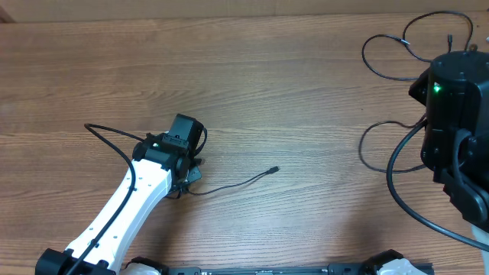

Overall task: Untangle cables
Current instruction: 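Drag the grasped cable with the right gripper to the right side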

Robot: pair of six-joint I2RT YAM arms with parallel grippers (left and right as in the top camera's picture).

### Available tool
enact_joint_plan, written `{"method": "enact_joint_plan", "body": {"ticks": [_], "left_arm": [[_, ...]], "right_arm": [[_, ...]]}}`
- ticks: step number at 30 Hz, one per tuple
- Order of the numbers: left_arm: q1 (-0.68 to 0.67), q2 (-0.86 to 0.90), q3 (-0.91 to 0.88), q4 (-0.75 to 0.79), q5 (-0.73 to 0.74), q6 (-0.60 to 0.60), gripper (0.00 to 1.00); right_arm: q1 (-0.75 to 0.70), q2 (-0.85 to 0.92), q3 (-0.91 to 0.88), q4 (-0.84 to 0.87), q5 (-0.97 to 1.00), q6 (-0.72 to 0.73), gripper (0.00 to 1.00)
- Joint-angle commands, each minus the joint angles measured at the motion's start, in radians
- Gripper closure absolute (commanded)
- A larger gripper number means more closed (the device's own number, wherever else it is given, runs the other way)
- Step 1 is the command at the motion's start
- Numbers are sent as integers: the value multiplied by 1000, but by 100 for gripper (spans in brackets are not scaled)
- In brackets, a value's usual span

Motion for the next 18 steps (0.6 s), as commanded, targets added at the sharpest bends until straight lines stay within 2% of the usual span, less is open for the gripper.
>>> {"method": "enact_joint_plan", "body": {"ticks": [1, 6, 9, 12, 16, 17, 18], "left_arm": [[2, 3, 21, 53, 131, 71, 96], [2, -6, 63, 177, 396, 279, 96], [2, -9, 89, 203, 415, 289, 96], [2, -9, 101, 211, 368, 280, 95], [3, -8, 101, 192, 314, 262, 74], [3, -8, 101, 185, 308, 262, 67], [3, -8, 101, 177, 301, 262, 54]], "right_arm": [[-3, 3, 25, 0, -124, -5, 96], [-3, 34, 25, -31, -192, -5, 96], [-3, 55, 25, -58, -192, -5, 96], [-3, 74, 25, -84, -192, -4, 96], [-3, 93, 25, -106, -200, -4, 96], [-3, 94, 25, -106, -211, -4, 96], [-3, 94, 25, -104, -229, -3, 96]]}}
